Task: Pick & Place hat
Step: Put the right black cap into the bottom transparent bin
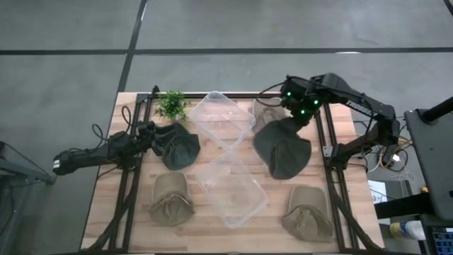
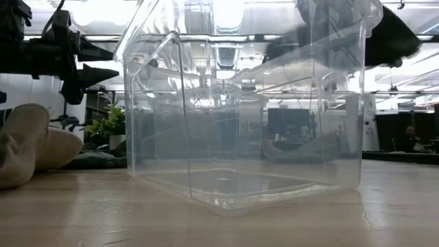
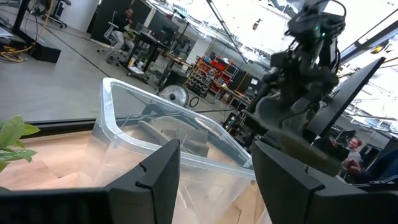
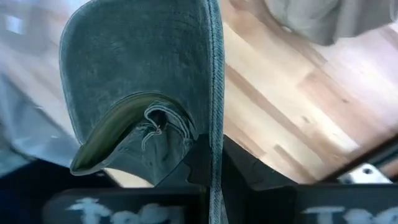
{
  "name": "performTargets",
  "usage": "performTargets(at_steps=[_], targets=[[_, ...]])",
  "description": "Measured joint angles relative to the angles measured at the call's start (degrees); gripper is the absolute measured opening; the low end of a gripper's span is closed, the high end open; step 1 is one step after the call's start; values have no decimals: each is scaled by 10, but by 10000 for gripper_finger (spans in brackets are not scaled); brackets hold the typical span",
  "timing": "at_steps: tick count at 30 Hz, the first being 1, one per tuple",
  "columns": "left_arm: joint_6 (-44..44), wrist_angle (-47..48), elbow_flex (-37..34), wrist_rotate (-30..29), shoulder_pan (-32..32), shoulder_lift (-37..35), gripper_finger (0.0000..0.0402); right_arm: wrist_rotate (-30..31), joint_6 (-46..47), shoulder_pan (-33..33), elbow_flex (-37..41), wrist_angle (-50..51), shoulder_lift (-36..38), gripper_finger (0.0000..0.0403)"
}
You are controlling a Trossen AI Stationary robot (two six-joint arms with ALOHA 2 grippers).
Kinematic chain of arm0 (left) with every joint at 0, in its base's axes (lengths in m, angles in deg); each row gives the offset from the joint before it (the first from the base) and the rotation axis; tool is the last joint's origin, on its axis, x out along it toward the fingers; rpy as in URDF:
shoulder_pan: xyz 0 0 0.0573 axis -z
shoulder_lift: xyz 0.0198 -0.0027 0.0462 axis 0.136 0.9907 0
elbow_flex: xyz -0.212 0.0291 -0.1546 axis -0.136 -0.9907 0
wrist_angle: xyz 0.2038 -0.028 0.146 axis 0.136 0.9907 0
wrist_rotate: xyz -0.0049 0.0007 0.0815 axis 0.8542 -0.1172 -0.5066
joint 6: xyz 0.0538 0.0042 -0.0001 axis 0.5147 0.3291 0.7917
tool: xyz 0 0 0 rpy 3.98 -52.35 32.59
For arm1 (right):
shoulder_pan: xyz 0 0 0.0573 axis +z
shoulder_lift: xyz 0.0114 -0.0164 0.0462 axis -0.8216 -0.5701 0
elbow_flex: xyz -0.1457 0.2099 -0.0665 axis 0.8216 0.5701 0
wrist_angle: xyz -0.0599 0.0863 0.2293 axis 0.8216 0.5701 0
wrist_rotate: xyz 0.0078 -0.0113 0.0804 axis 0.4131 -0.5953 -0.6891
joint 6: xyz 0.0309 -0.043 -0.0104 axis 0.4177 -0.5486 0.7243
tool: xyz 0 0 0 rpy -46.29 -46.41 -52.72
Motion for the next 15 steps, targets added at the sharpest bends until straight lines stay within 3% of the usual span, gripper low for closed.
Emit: performTargets(at_steps=[15], targets=[[0,0,0,0,0,0,193,-59,78,5,-95,-22,0,12]])
